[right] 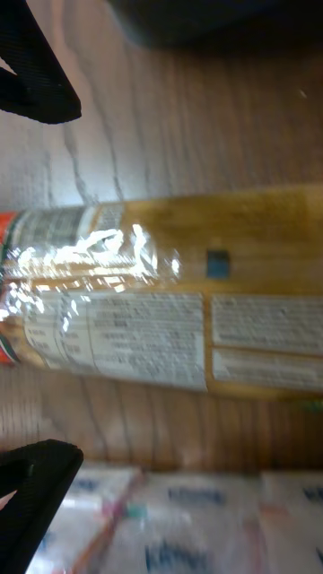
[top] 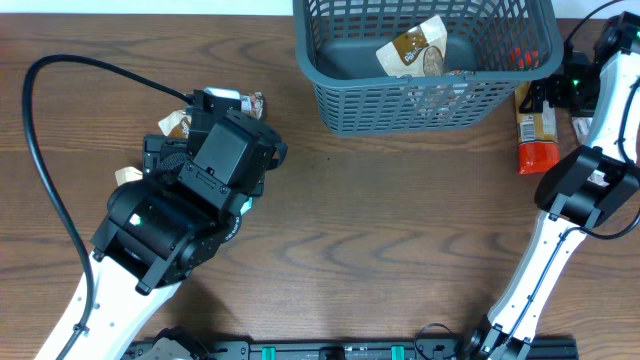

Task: Pack container
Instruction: 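Grasp the spaghetti package with the right gripper and lift it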

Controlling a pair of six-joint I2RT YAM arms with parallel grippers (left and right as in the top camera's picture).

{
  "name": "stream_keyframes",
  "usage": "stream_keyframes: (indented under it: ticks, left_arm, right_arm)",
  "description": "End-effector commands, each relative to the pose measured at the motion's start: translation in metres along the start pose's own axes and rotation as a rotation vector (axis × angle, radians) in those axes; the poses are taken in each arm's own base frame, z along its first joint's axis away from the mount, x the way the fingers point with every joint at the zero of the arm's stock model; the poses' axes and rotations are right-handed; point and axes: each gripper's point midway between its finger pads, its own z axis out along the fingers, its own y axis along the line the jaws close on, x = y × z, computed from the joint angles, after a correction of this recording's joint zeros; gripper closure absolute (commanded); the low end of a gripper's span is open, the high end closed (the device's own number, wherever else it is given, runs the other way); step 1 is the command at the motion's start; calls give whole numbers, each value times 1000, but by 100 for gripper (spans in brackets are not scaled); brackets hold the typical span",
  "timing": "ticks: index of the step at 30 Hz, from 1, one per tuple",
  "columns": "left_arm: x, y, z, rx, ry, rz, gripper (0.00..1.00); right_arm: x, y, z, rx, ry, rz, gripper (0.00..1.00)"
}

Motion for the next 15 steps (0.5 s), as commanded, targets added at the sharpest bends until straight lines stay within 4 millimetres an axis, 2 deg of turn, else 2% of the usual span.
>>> stream_keyframes:
  ticks: [1,9,15]
  left_arm:
    - [1,3,1,-15,3,-3,1]
    - [1,3,1,-15,3,-3,1]
    - [1,3,1,-15,2,-4,1]
  right_arm:
    - [2,-7,9,71,31,33,1]
    - [1,-3,20,81,39,19,1]
    - [-1,14,38,72,58,-14,1]
